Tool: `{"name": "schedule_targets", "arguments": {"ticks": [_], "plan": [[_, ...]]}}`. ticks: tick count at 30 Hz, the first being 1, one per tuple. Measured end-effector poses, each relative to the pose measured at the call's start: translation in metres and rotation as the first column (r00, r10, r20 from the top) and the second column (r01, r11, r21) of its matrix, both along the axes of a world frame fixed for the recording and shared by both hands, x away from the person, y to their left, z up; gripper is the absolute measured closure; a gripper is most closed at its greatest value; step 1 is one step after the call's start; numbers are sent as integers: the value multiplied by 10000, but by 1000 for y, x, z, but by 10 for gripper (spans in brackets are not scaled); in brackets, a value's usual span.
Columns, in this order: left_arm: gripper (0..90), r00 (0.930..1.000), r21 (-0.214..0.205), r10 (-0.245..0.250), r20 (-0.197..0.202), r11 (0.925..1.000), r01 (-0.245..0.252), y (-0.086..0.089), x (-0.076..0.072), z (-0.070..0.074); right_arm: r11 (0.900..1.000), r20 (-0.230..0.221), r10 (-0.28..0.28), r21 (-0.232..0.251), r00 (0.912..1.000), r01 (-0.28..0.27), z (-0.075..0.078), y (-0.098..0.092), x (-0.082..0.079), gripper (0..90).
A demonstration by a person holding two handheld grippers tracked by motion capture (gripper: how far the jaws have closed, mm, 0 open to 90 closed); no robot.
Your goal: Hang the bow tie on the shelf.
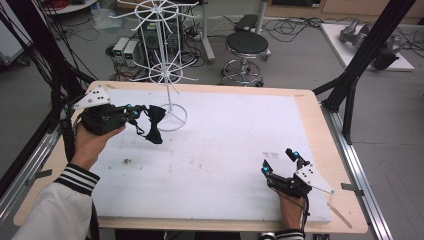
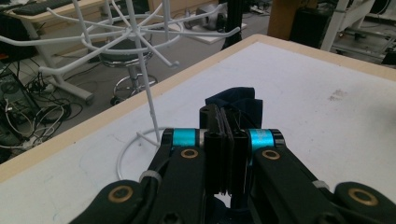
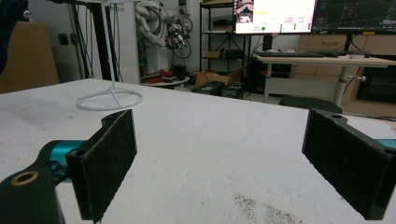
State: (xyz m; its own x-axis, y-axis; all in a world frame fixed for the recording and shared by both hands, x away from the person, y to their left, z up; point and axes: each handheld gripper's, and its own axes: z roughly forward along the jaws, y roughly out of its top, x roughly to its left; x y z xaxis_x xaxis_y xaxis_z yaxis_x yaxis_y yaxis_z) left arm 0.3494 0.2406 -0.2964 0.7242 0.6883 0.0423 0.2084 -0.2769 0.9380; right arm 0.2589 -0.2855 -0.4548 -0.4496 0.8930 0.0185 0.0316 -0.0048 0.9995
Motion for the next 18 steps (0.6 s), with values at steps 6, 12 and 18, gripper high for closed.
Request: {"name": "schedule_targets", "arguments": {"ticks": [6, 12, 18], "plan": [[883, 10000, -5, -12, -53, 10000, 12, -5, 8, 11, 10000, -11, 9, 6, 10000, -9, 0, 0, 0, 91], [883, 10000, 13, -69, -63, 10000, 69, -6, 15, 19, 10000, 15, 9, -3, 10000, -9, 0, 0, 0, 91], [883, 10000, 44, -41, 39, 10000, 40, -10, 19, 25, 10000, 11, 8, -3, 10000, -8, 0, 0, 0, 91]]}}
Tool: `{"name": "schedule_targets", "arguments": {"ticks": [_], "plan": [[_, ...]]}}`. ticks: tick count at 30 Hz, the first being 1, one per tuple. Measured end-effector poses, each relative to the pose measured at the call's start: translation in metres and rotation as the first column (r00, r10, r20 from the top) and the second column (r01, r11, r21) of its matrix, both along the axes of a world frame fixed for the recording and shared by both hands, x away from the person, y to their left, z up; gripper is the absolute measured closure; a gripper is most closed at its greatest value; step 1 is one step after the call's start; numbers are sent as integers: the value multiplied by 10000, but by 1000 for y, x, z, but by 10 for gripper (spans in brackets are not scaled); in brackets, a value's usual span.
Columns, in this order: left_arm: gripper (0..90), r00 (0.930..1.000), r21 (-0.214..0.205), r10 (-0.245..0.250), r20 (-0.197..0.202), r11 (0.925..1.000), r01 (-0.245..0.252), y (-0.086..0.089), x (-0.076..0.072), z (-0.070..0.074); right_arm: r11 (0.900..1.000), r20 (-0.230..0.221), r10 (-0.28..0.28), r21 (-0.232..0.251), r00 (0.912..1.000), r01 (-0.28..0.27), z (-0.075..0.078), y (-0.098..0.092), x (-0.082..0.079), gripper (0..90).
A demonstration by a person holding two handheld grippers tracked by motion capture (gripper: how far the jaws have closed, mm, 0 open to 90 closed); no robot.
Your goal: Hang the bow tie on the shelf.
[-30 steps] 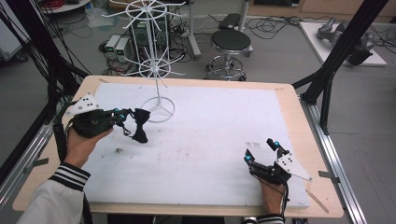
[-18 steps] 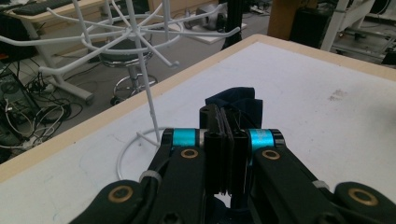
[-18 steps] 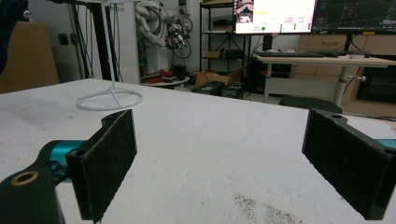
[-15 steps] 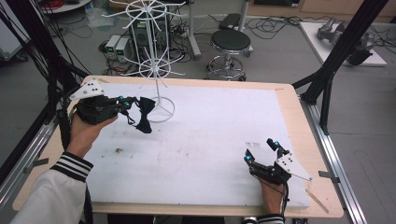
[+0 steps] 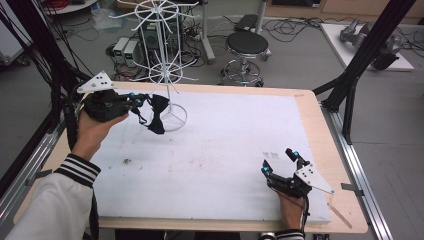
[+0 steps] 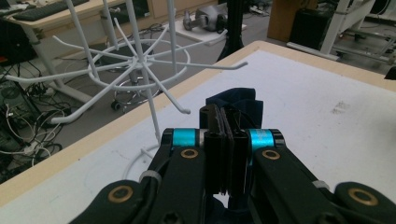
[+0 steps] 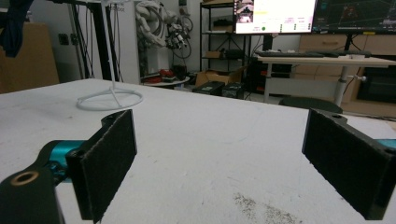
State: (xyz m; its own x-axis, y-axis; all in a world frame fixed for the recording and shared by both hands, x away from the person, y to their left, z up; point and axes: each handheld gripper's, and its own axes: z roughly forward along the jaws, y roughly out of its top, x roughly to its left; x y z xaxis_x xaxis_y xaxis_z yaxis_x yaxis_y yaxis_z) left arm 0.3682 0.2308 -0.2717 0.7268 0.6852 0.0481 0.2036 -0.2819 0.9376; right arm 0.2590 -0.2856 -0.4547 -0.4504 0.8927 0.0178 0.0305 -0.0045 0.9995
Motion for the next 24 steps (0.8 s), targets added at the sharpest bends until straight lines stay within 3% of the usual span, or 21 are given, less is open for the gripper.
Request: {"name": "schedule_targets", "arguments": {"ticks": [24], "plan": [[882, 9997, 153, 223, -140, 9996, -221, -8, 29, 14, 10000, 12, 8, 20, 10000, -8, 0, 0, 0, 91]]}}
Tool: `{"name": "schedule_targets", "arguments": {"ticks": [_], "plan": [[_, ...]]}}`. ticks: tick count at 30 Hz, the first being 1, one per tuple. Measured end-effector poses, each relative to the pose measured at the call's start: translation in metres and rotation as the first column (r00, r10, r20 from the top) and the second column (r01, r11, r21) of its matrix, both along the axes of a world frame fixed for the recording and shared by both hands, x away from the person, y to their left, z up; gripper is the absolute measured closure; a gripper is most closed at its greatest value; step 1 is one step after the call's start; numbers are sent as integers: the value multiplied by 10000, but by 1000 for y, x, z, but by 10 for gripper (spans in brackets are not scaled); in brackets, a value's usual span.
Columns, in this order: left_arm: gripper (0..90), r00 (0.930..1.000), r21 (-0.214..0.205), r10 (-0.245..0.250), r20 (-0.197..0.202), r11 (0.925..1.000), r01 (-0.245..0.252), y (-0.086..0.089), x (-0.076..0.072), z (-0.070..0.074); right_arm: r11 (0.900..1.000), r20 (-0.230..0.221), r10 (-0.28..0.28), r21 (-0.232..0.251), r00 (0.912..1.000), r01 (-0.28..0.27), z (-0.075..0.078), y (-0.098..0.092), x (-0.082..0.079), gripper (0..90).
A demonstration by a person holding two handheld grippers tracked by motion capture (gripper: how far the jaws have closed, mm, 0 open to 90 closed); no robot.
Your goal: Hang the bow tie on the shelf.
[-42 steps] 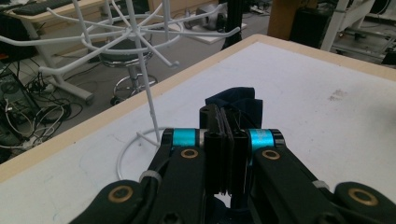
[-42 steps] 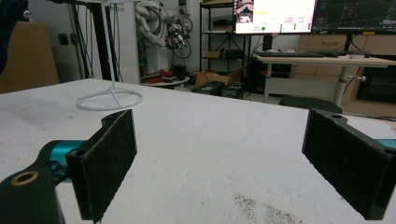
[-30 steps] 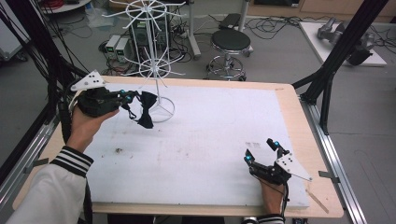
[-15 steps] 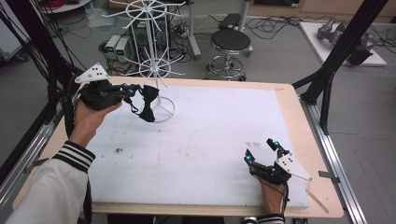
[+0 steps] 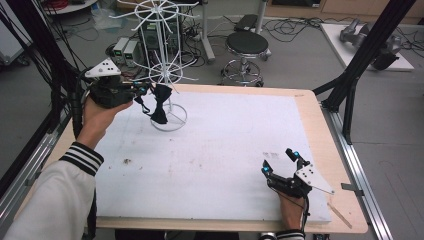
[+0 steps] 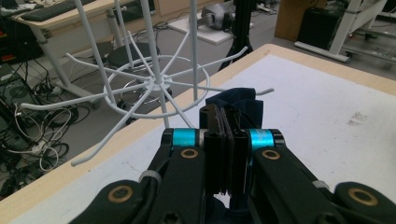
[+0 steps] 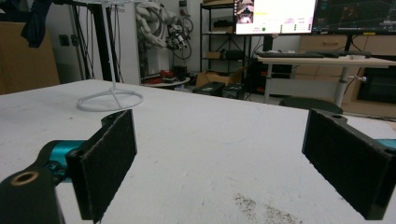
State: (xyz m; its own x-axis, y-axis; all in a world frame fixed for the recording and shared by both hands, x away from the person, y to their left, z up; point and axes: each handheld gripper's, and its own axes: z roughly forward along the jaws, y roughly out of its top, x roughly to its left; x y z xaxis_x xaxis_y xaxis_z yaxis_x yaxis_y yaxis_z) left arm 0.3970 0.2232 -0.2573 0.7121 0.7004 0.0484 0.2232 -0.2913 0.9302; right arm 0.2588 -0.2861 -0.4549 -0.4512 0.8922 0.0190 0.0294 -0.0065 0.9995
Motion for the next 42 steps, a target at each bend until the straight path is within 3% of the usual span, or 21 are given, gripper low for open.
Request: {"name": "schedule_targets", "arguments": {"ticks": [12, 29, 33, 42], "plan": [[882, 9995, 128, 0, -300, 9999, 4, -6, 18, 4, 10000, -4, 36, 42, 10000, -36, 0, -1, 0, 91], [875, 9968, 435, -159, -782, 9989, 194, -15, 27, 3, 10000, 18, 31, 18, 10000, -31, 0, -1, 0, 91], [833, 9959, 462, -86, -897, 9989, 128, -16, 27, 1, 10000, 18, 30, 15, 10000, -30, 0, -1, 0, 91], [604, 9909, 241, 79, -1344, 9997, -47, -17, 30, 1, 10000, 4, 31, 32, 10000, -31, 0, -1, 0, 91]]}}
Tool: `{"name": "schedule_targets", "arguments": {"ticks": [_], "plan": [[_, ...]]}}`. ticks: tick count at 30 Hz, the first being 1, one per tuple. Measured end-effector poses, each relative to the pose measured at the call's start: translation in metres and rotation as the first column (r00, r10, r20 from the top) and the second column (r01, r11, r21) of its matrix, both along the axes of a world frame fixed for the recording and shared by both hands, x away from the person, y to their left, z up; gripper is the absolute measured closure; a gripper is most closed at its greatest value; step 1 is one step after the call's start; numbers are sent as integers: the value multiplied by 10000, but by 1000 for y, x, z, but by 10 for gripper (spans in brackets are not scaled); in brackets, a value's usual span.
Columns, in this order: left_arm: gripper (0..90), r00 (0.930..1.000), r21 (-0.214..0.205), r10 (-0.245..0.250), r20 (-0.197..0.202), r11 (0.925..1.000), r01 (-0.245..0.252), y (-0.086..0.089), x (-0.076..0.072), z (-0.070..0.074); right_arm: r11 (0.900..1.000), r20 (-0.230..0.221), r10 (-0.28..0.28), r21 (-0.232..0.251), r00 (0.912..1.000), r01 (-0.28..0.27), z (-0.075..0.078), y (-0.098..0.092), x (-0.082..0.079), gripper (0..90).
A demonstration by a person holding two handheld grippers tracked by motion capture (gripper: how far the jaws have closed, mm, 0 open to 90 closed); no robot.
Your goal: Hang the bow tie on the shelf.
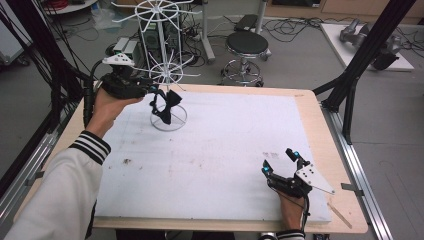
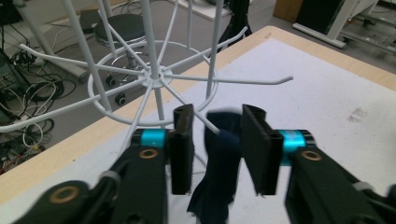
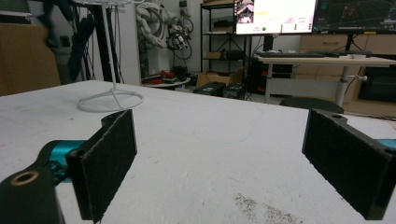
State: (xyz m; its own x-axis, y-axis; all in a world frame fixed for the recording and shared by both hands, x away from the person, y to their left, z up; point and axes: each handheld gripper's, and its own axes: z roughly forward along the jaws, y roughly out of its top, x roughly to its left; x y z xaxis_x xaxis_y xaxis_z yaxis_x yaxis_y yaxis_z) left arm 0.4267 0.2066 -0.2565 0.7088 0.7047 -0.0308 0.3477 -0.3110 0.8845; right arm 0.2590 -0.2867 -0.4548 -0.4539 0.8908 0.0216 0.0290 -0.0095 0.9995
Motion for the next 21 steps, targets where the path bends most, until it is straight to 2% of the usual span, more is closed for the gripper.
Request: {"name": "schedule_targets", "arguments": {"ticks": [3, 7, 9, 12, 14, 21], "plan": [[517, 10000, -125, -16, -7, 9999, 16, 1, 0, 1, 10000, 14, -3, -15, 10000, 3, 0, 0, 0, 91], [390, 9998, -378, 114, 184, 9992, -107, 2, -3, 3, 10000, -31, 9, 24, 10000, -8, 0, 0, 0, 91], [322, 9990, -575, 33, 450, 9983, -8, 3, -7, 3, 10000, -12, 7, -15, 10000, -7, 0, 0, 0, 91], [266, 9967, -849, 91, 804, 9964, -23, 6, -14, 2, 10000, 54, 5, -31, 10000, -5, 0, 1, 0, 91], [253, 9943, -973, -9, 1062, 9952, 113, 10, -20, -1, 10000, 56, -8, -38, 10000, 8, 0, 1, -1, 91], [249, 9914, -1457, -140, 1300, 9888, 330, 25, -39, -14, 10000, 50, -66, -54, 10000, 67, 0, 1, -1, 91]]}}
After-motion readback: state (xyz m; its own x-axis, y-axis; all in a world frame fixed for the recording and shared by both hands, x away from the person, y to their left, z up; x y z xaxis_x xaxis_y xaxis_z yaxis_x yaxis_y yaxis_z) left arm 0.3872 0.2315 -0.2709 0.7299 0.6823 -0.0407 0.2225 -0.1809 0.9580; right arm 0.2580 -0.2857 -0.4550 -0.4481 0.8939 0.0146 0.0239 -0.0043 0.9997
